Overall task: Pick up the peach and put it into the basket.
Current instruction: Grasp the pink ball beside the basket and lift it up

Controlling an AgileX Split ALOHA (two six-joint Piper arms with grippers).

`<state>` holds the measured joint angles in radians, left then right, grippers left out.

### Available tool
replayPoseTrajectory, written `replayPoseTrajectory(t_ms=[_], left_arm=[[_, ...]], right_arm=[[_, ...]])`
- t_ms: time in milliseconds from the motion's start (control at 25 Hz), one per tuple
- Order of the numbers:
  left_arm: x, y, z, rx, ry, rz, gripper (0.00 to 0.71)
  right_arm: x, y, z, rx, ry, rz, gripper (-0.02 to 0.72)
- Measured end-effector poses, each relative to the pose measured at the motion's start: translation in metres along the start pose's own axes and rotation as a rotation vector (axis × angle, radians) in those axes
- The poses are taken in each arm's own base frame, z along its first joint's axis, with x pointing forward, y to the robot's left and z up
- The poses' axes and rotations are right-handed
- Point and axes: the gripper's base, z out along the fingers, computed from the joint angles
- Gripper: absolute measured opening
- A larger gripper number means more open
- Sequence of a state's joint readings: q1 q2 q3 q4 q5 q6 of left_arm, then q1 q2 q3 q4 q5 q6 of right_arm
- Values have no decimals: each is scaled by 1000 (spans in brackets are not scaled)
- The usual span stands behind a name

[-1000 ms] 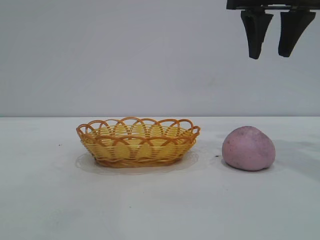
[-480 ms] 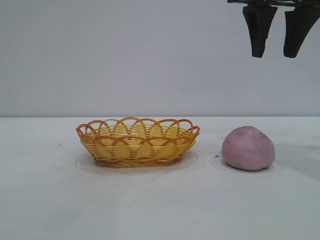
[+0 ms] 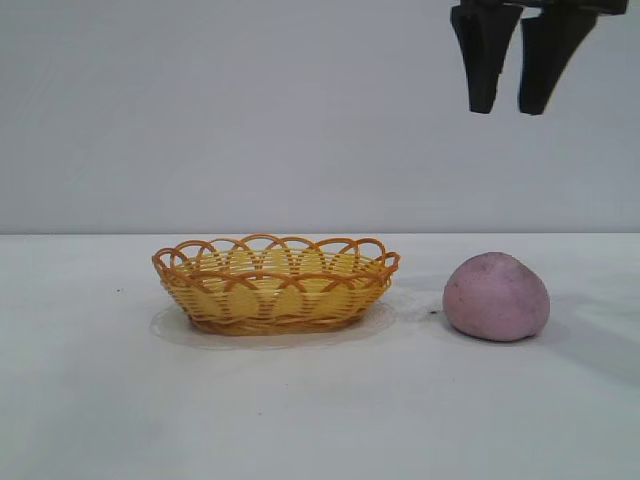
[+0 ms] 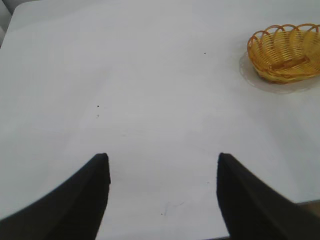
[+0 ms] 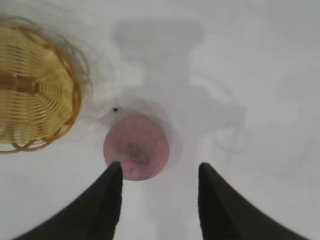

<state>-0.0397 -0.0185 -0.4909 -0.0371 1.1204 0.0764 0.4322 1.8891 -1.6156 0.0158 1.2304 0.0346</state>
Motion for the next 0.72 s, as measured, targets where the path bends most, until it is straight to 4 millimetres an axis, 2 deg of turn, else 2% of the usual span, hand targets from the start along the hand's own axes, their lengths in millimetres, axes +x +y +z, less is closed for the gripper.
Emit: replayPoseTrajectory(t_ms=[120,440,520,720], left_arm=[[0,0,0,0,0,0,410],[0,0,0,-1,0,1,410],[0,0,0,-1,0,1,410],[0,0,0,-1,0,1,410]], right_arm=[[6,6,5,5,23,-21,329],[42,8,40,2,132,-26,329],[45,9,47,-8,128,-20,329],[41,11,50,-29,62,-8,329]])
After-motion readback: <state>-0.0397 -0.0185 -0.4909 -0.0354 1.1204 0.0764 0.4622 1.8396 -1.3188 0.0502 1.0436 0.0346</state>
